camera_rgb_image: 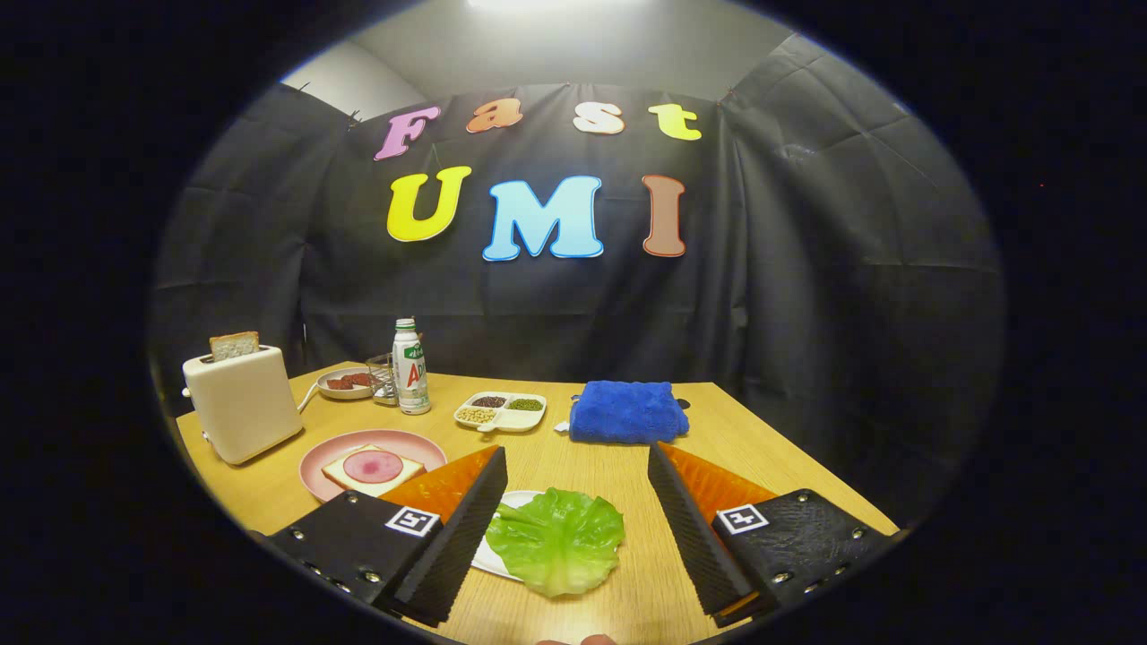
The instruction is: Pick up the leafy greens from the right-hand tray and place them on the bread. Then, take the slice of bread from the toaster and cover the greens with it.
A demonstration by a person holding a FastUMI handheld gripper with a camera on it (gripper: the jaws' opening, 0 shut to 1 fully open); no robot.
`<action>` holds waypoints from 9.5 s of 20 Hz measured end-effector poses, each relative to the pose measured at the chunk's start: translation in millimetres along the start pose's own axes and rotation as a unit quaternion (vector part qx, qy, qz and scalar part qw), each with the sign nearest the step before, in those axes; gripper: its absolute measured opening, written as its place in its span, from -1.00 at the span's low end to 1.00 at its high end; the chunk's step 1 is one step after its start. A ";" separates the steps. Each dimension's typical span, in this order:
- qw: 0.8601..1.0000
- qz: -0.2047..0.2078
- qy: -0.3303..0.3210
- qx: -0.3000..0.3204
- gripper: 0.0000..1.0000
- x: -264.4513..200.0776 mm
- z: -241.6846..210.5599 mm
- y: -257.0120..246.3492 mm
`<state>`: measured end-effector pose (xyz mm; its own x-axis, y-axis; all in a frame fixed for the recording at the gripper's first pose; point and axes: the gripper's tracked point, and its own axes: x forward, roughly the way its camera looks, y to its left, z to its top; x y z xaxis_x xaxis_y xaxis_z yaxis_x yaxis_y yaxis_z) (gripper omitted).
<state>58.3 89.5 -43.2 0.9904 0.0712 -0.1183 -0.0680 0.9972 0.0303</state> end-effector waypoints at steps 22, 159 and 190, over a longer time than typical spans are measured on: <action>0.993 0.008 0.116 -0.003 0.94 40.5 -76.0 22.0; 0.982 0.176 0.056 0.043 -0.83 41.0 53.2 493.3; 0.995 -0.066 0.067 0.026 -0.84 93.1 -15.1 218.8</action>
<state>133.7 314.6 -62.6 0.9650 -0.0538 -0.2567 0.0704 0.9959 0.0561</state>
